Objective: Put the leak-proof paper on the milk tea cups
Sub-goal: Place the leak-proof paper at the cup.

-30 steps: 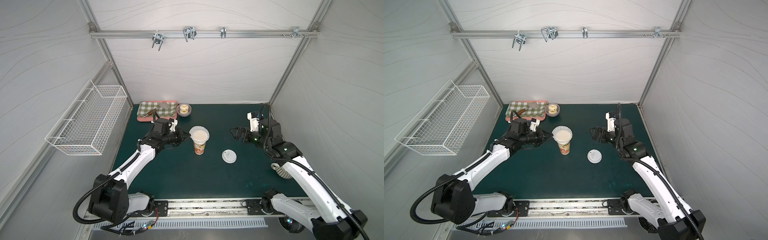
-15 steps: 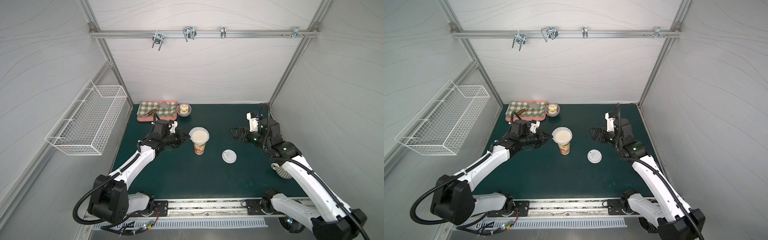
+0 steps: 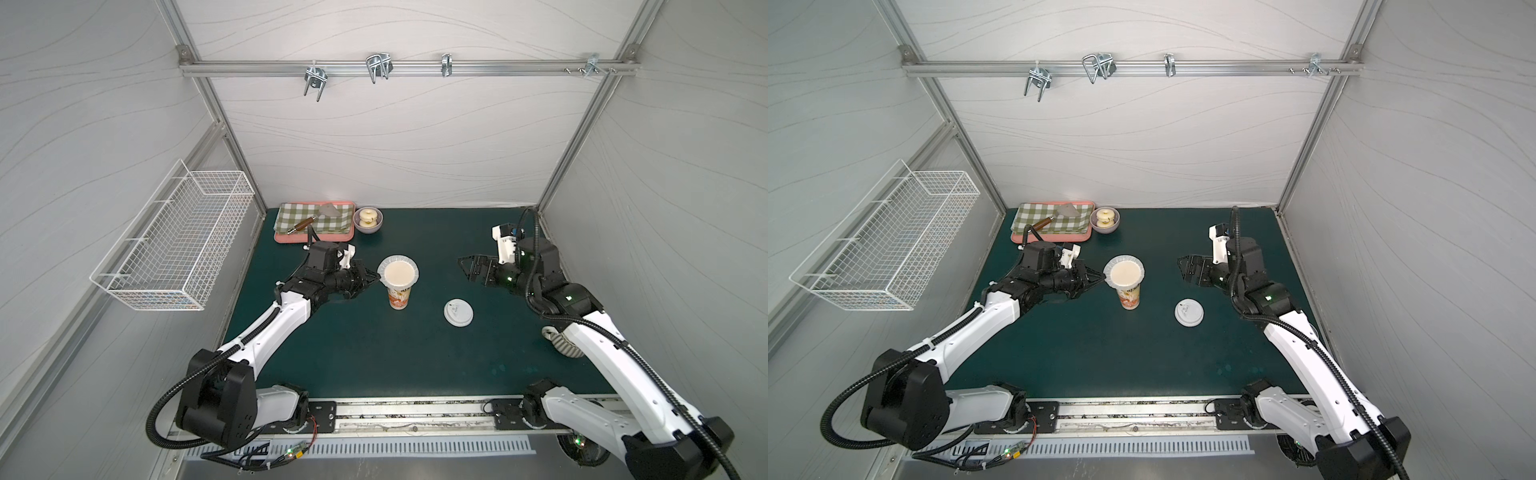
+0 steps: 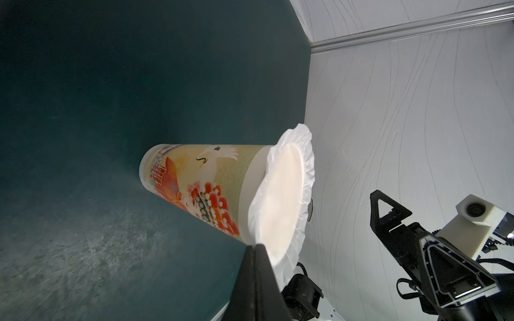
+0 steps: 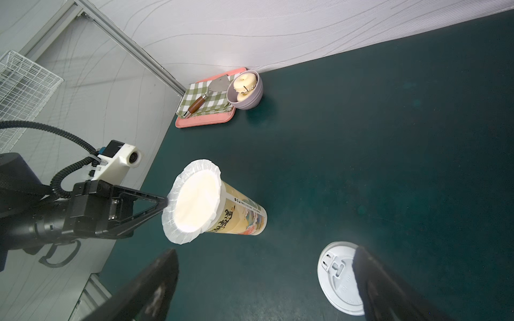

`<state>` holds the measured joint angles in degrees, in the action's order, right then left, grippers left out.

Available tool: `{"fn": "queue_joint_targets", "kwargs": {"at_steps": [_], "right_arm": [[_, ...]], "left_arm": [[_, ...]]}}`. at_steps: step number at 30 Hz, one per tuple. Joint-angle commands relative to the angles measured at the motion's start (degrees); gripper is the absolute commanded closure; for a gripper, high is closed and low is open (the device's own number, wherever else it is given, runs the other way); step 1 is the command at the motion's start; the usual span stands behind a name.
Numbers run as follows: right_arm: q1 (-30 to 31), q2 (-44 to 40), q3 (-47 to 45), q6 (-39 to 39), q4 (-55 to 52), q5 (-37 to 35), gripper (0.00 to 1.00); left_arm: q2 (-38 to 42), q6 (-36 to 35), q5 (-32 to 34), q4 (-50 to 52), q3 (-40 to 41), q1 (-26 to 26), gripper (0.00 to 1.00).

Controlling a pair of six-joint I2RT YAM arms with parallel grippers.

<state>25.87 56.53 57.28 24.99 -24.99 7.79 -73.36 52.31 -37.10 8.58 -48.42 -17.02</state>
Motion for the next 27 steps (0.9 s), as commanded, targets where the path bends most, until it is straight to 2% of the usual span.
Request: {"fn": "queue_joint_targets", "kwargs": {"at_steps": [1,7,14,20,25,27], "right_arm": [[0.5,-0.48,1.19,-0.3,-0.67,0.12,0.01],[0.49,-0.65,1.01,-0.31,-0.76,0.02,0.01],[0.67,-0.37,0.91,-0.61,-1.78,-0.06,0.01],[1.13,0.66,0.56,-2.21,-5.99,-0.71,0.01],[4.39,2.92,-0.68,-2.91,-11.47,-7.75,0.01],[5.79,4.09,-2.12,-2.57,-12.61,-10.96,0.01]], "left_arm": [[-0.35,-0.19,-0.76,-2.21,-2.36,-0.23,1.0],[-0.82,-0.2,-0.78,-2.43,-2.39,-0.66,1.0],[-0.4,-0.62,-0.62,-1.8,-2.53,-0.83,0.94],[0.57,-2.14,0.08,0.83,-3.55,-0.74,0.8],[1.29,-3.7,0.34,3.54,-5.29,-0.57,0.6],[1.85,-4.13,0.44,4.73,-6.0,-0.06,0.56]]}}
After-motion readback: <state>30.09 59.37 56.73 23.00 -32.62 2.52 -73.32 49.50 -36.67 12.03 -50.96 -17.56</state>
